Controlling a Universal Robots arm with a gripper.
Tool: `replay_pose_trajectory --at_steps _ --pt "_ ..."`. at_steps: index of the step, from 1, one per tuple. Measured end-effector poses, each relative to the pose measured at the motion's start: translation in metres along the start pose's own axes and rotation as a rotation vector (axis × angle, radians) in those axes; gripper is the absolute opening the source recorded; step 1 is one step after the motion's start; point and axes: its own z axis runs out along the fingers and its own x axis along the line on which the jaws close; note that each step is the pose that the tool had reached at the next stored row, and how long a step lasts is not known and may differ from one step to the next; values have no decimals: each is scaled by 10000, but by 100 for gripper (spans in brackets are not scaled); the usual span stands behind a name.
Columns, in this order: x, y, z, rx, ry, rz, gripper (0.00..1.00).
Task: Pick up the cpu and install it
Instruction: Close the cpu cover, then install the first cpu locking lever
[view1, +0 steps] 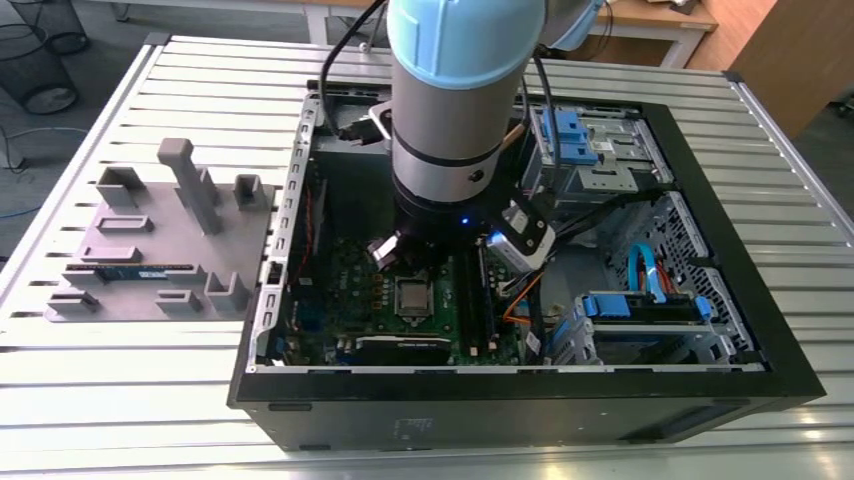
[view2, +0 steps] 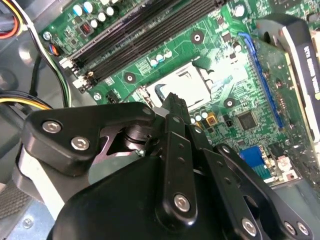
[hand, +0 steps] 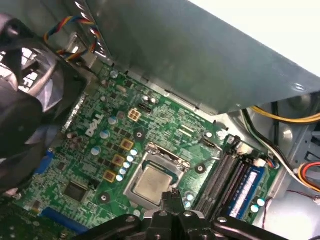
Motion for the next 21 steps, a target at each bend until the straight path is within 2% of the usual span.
replay_pose_trajectory --at_steps 4,14,17,21 --pt "22 10 7 1 0 0 11" --pt "5 37 8 1 0 -1 11" --pt "3 40 -29 -14 -8 2 11" --pt "-4 47 -126 -22 -12 1 11"
